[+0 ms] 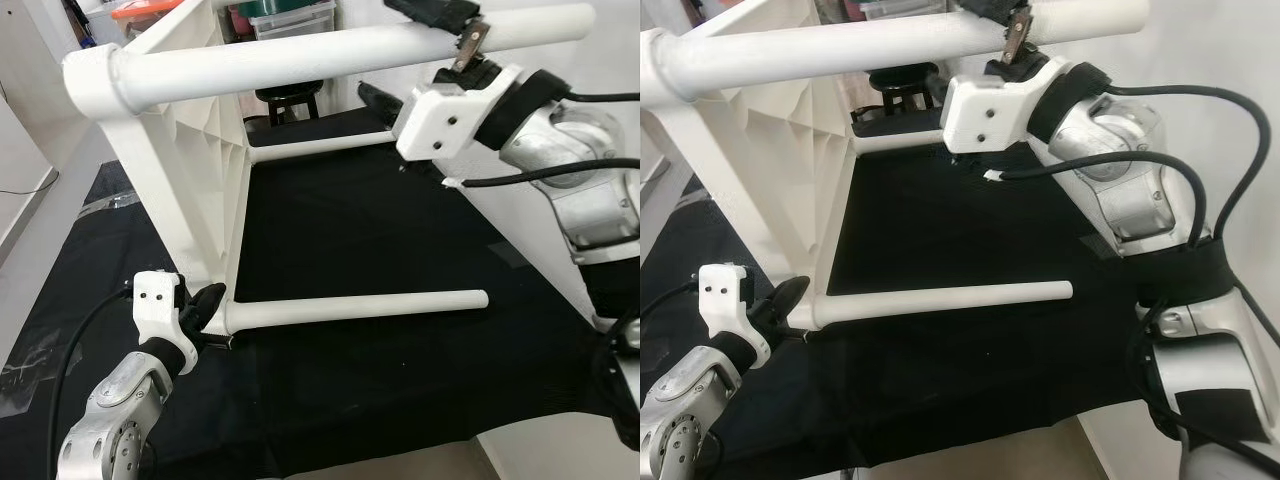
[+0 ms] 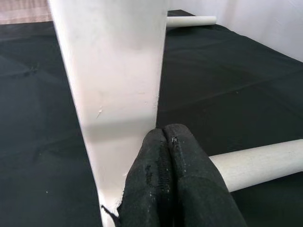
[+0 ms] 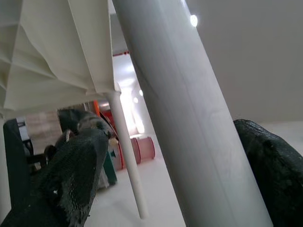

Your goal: Building children table

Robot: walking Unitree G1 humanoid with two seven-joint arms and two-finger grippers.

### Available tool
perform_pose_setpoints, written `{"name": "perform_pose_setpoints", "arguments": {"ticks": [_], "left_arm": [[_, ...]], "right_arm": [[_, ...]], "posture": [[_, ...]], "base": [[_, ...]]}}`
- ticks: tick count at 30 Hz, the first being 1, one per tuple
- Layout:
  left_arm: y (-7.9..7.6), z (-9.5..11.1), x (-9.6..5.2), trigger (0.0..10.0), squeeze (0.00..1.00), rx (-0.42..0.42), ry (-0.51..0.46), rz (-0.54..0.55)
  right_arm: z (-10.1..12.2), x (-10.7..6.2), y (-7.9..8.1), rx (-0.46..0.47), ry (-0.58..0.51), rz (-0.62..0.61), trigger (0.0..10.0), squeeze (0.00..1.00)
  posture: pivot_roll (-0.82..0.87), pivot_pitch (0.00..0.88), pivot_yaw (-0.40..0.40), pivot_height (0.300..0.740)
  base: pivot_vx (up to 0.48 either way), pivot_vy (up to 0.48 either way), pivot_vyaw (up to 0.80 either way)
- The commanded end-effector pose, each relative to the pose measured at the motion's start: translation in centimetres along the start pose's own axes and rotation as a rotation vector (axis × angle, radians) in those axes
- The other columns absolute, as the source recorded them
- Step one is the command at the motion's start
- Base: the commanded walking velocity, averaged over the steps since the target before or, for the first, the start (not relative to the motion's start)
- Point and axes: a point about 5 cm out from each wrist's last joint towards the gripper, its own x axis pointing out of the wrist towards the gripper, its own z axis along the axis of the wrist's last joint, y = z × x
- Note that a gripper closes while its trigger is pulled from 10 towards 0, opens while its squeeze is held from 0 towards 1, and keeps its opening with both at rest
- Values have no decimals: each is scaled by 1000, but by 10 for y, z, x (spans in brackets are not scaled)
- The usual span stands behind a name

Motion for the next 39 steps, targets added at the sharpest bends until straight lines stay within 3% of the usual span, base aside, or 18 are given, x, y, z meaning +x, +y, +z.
{"name": "perform_pose_setpoints", "arguments": {"ticks": [1,4,5,6,22,29,32,39], "left_arm": [[6,-2,-3,10000,0,16,10,28],[6,-3,-3,10000,0,17,14,29],[6,-4,-3,10000,0,18,15,29],[6,-4,-3,10000,0,19,18,30],[17,-7,6,10000,0,42,37,15],[15,0,30,10000,0,83,26,-68],[20,5,46,10000,0,87,1,-57],[31,11,62,10000,0,77,-43,-22]], "right_arm": [[-6,-1,-7,-6,46,-18,10000,0],[-10,-1,-7,-6,75,-16,9686,0],[-11,-2,-7,-5,83,-13,3922,0],[-11,-2,-6,-2,86,-8,0,0],[-8,-1,1,35,80,-6,0,0],[-5,1,6,78,66,3,0,0],[-3,1,7,90,61,7,0,0],[0,0,6,106,58,13,0,0]], "posture": [[-138,63,91,740],[-137,64,91,740],[-137,64,91,740],[-136,64,92,740],[-142,62,79,740],[-151,78,74,740],[-166,95,74,740],[-182,119,78,740]], "base": [[0,0,0],[0,0,0],[0,0,0],[0,0,0],[0,0,0],[0,0,0],[0,0,0],[0,0,0]]}}
